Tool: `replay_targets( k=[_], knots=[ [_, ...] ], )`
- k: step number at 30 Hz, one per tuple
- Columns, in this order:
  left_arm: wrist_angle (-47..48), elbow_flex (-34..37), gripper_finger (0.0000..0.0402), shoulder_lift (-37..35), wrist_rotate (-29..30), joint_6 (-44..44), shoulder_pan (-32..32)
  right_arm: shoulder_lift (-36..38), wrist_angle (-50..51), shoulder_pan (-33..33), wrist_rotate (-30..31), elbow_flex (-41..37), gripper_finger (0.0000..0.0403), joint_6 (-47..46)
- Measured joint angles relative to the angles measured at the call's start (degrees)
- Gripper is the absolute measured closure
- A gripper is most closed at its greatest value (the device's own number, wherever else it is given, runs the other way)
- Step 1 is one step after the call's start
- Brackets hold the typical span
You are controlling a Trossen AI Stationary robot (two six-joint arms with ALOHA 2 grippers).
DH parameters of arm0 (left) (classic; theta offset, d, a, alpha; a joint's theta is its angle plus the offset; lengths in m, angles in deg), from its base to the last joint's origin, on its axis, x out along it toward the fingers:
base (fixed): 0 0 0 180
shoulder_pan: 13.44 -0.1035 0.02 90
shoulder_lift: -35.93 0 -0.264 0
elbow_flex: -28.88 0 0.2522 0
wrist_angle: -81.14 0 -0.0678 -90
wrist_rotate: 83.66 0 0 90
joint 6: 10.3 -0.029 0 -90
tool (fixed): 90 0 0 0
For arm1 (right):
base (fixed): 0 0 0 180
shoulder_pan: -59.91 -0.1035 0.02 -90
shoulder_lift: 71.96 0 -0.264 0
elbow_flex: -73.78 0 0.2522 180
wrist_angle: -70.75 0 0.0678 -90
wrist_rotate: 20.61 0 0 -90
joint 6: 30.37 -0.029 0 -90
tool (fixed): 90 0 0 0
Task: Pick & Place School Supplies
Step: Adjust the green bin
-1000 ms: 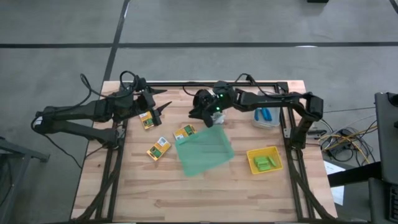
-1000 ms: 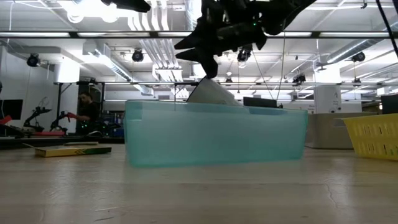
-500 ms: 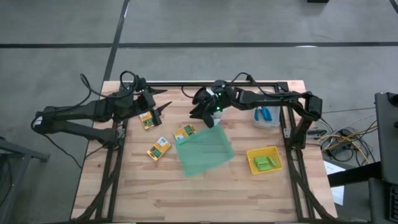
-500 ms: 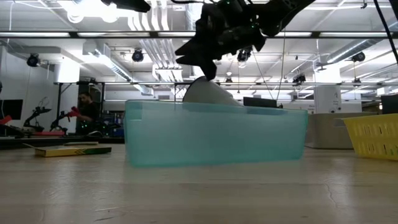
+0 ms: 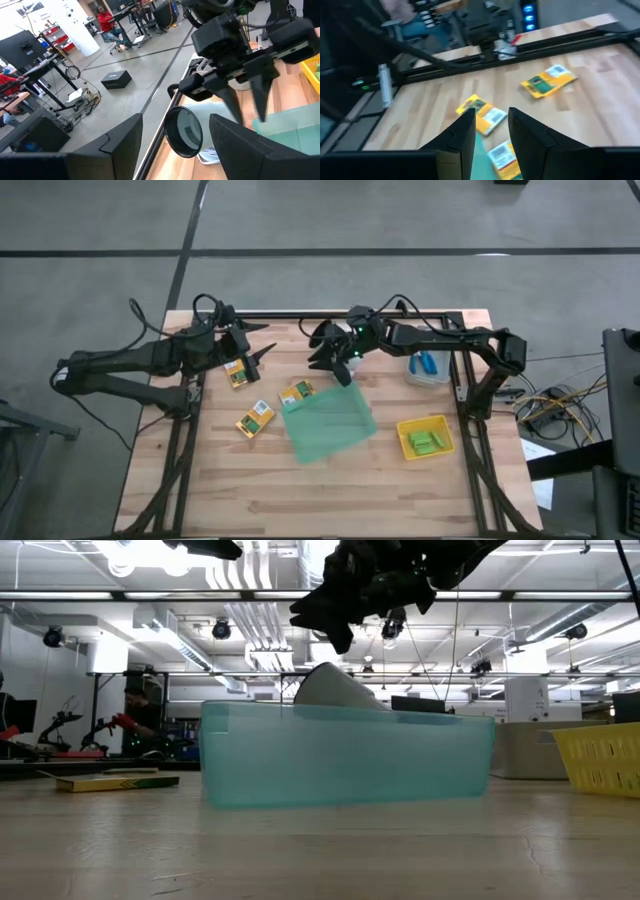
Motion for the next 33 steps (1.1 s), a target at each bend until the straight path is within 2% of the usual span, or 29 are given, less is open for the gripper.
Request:
replay_targets(
  k=[4, 11, 14, 19, 23, 27, 33],
  knots=[
    [0.01, 0.01, 0.0165, 0.01, 0.0, 0.0, -0.01, 0.0, 0.33, -0.06, -2.95, 0.0, 0.0291, 2.26],
    [0.02, 0.01, 0.0165, -0.01, 0.01, 0.0, 0.0, 1.37, 2.68, -1.16, -2.49, 0.01, 0.0293, 19.14],
    [0.02, 0.0, 0.0165, 0.01, 0.01, 0.0, -0.01, 1.62, 5.02, -1.52, -2.15, 0.04, 0.0298, 22.3],
    [0.02, -0.01, 0.0165, 0.01, 0.01, 0.0, -0.02, 1.78, 11.93, -1.3, -3.24, 0.03, 0.0306, 24.44],
    [0.02, 0.01, 0.0165, 0.0, -0.01, 0.0, -0.01, 2.51, 12.47, -1.68, -5.34, 0.03, 0.0307, 23.2],
    [0.04, 0.01, 0.0165, -0.01, 0.01, 0.0, 0.0, 2.56, 14.39, -3.1, -5.34, 0.04, 0.0304, 19.55],
    [0.04, -0.01, 0.0165, -0.01, 0.01, 0.0, 0.0, 2.54, 24.25, -6.55, -3.51, -0.03, 0.0303, 17.94]
  ],
)
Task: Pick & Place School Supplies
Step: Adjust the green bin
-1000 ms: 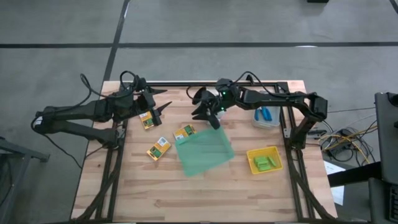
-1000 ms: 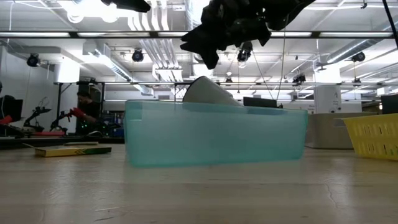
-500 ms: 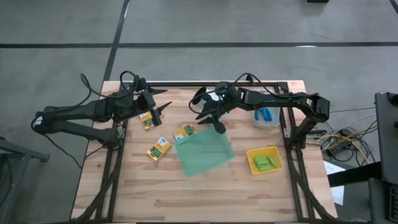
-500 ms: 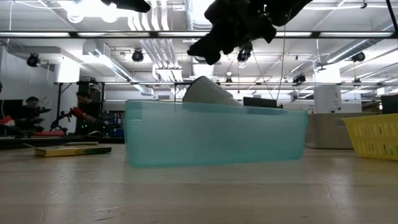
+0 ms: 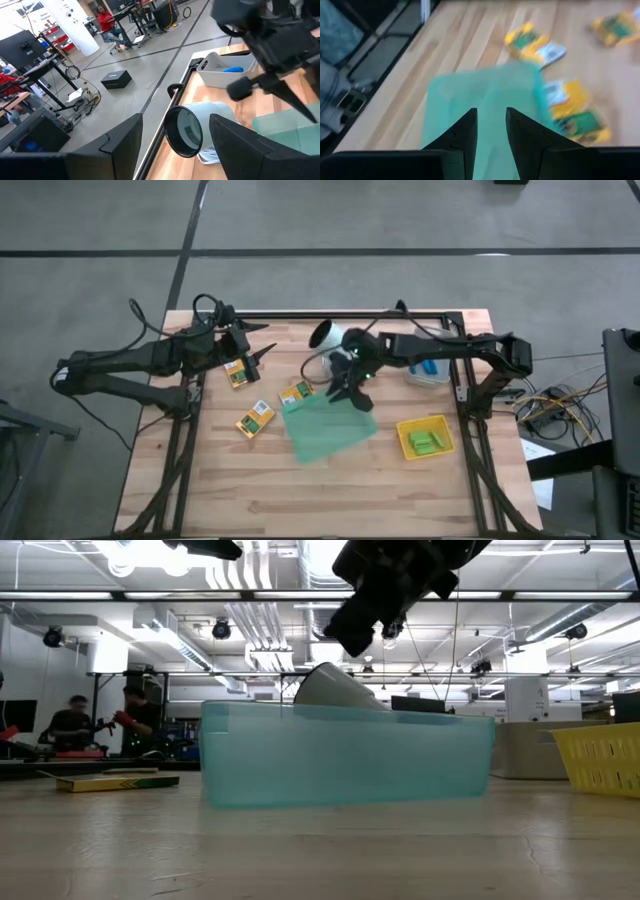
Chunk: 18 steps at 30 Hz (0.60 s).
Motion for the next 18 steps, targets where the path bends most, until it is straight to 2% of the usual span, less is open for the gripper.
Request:
replay_targets(
  k=[11, 18],
  knots=[
    [0.02, 0.02, 0.0165, 0.0, 0.0, 0.0, 0.0, 0.19, 2.25, -7.8, 0.59, -6.97, 0.0303, -1.19],
    [0.02, 0.02, 0.0165, 0.0, 0.0, 0.0, -0.01, 0.43, -4.15, -12.15, -0.95, -12.55, 0.03, -6.05]
  ],
)
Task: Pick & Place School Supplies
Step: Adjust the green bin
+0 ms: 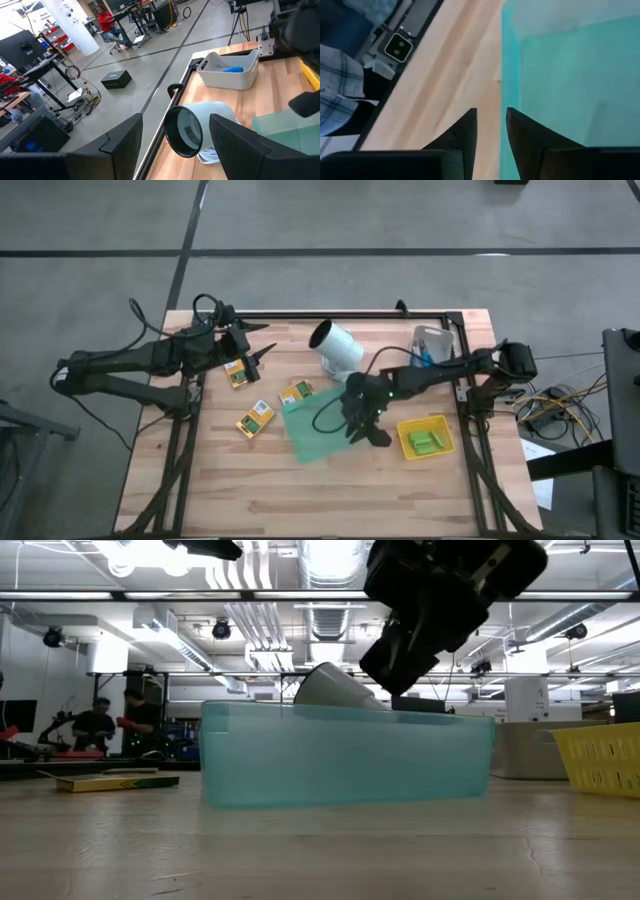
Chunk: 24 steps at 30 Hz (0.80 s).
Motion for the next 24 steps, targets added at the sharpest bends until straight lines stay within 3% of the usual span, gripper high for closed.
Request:
replay_targets(
  k=[7, 12, 17, 24],
  knots=[
    [0.0, 0.0, 0.0165, 0.0, -0.02, 0.0, 0.01, 0.69, -4.36, -1.96, 0.58, -0.66, 0.026, 0.01],
    [0.0, 0.0, 0.0165, 0.0, 0.0, 0.0, 0.01, 0.81, -4.09, -2.35, 4.76, -0.48, 0.0238, 6.19],
    [0.0, 0.0, 0.0165, 0.0, -0.02, 0.0, -0.01, 0.81, -3.69, -2.89, 8.19, -1.87, 0.0234, 9.49],
    [0.0, -0.01, 0.0165, 0.02, 0.0, 0.0, 0.01, 0.81, -3.65, -3.94, 10.32, -4.51, 0.0234, 6.59]
  ],
)
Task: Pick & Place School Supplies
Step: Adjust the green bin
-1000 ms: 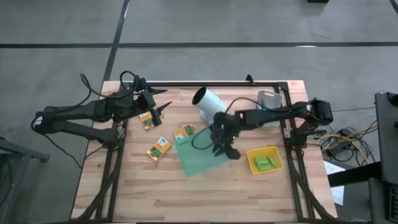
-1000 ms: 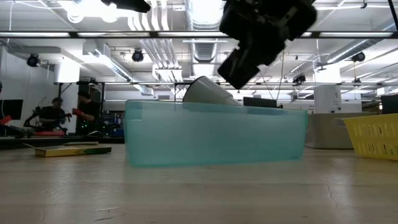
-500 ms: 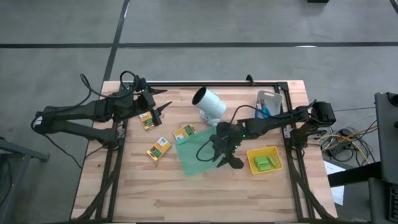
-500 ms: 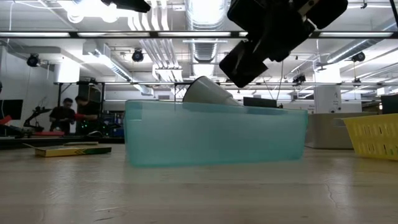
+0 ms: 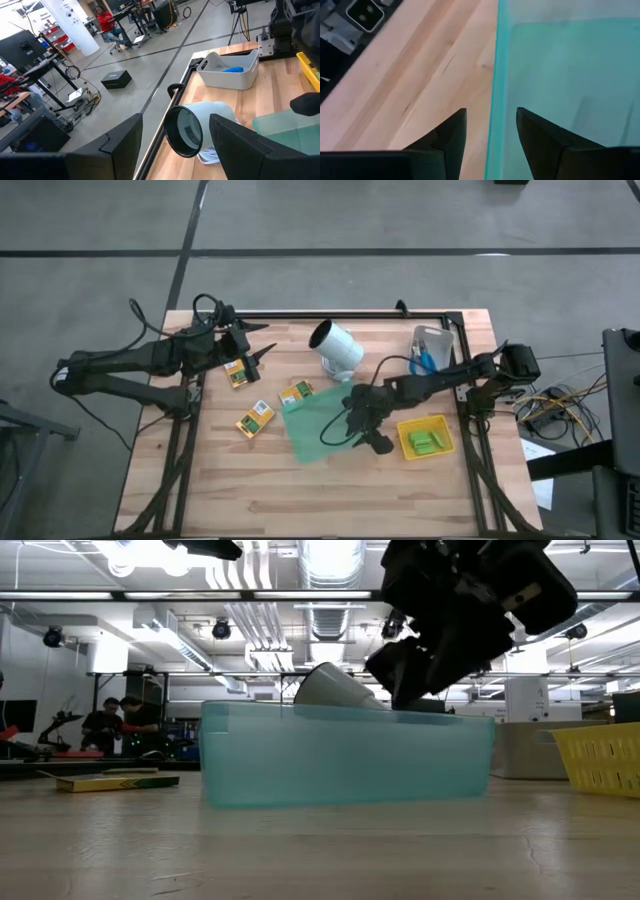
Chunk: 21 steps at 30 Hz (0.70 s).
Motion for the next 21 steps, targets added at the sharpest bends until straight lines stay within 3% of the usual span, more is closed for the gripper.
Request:
replay_targets(
  k=[7, 12, 21],
  knots=[
    [0.0, 0.01, 0.0165, -0.02, 0.0, 0.0, 0.0, 0.0, -0.03, -1.43, 5.47, -0.81, 0.0234, 1.69],
    [0.0, 0.01, 0.0165, 0.0, -0.02, 0.0, 0.0, 0.0, 0.17, -2.25, 5.72, -2.24, 0.0239, 3.44],
    [0.0, 0.0, 0.0165, -0.02, -0.01, 0.0, -0.01, 0.0, 0.11, -3.01, 5.82, -3.35, 0.0285, 3.76]
  ],
)
